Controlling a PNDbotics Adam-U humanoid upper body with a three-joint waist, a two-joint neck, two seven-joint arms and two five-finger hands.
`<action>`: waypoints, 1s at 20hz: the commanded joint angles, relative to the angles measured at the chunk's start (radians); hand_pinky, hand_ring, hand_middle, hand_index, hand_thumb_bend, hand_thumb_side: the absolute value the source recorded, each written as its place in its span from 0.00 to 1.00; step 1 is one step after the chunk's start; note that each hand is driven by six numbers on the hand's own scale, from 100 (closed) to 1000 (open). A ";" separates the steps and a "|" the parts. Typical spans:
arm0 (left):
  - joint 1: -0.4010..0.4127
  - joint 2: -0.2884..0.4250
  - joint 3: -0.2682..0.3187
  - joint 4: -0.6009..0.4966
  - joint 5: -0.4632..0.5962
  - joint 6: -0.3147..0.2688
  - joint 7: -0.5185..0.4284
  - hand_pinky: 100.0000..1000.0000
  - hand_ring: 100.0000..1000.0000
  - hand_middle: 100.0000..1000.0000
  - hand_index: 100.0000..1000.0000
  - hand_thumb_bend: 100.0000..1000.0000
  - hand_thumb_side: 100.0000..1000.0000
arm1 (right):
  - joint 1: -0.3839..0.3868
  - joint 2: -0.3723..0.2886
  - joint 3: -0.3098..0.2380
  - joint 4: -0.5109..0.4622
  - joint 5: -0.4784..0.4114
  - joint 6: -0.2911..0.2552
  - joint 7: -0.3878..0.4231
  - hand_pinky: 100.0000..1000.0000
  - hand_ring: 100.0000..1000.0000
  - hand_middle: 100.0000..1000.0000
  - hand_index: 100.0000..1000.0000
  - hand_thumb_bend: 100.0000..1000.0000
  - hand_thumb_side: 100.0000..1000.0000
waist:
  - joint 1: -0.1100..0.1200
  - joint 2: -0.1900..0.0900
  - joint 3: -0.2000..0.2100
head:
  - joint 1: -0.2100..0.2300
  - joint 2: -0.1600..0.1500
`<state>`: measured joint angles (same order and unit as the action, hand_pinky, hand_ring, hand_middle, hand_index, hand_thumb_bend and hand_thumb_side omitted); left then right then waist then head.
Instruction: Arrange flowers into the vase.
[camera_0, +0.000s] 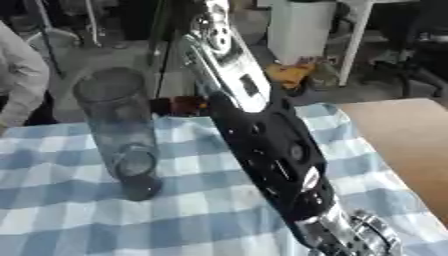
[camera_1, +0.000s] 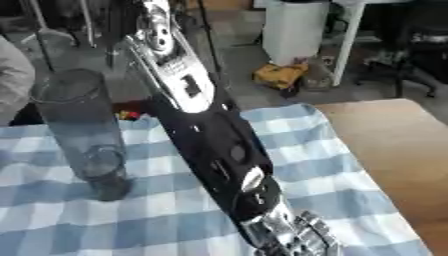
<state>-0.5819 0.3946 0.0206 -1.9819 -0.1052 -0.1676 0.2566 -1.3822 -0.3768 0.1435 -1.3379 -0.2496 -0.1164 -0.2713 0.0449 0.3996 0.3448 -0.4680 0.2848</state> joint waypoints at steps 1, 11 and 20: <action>-0.012 0.008 0.010 -0.018 0.006 -0.003 -0.001 0.66 1.00 0.98 1.00 0.00 1.00 | -0.032 -0.001 0.005 -0.030 0.017 -0.010 0.008 0.00 0.00 0.00 0.00 0.00 0.28 | 0.005 -0.032 0.007 | -0.020 -0.019; -0.011 -0.001 0.010 -0.018 0.009 -0.005 -0.002 0.66 1.00 0.98 1.00 0.00 1.00 | -0.028 0.026 0.017 -0.031 0.063 -0.032 0.027 0.00 0.00 0.00 0.00 0.00 0.29 | 0.007 -0.034 0.025 | -0.036 -0.034; -0.009 -0.010 0.010 -0.018 0.013 -0.006 -0.003 0.66 1.00 0.98 1.00 0.00 1.00 | -0.020 0.060 0.005 -0.038 0.227 -0.086 0.013 0.00 0.00 0.00 0.00 0.00 0.30 | 0.008 -0.034 0.044 | -0.106 -0.042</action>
<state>-0.5818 0.3691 0.0207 -1.9819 -0.0968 -0.1706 0.2534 -1.3815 -0.3186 0.1586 -1.3569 -0.0535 -0.1935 -0.2566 0.0475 0.3935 0.3854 -0.5616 0.2533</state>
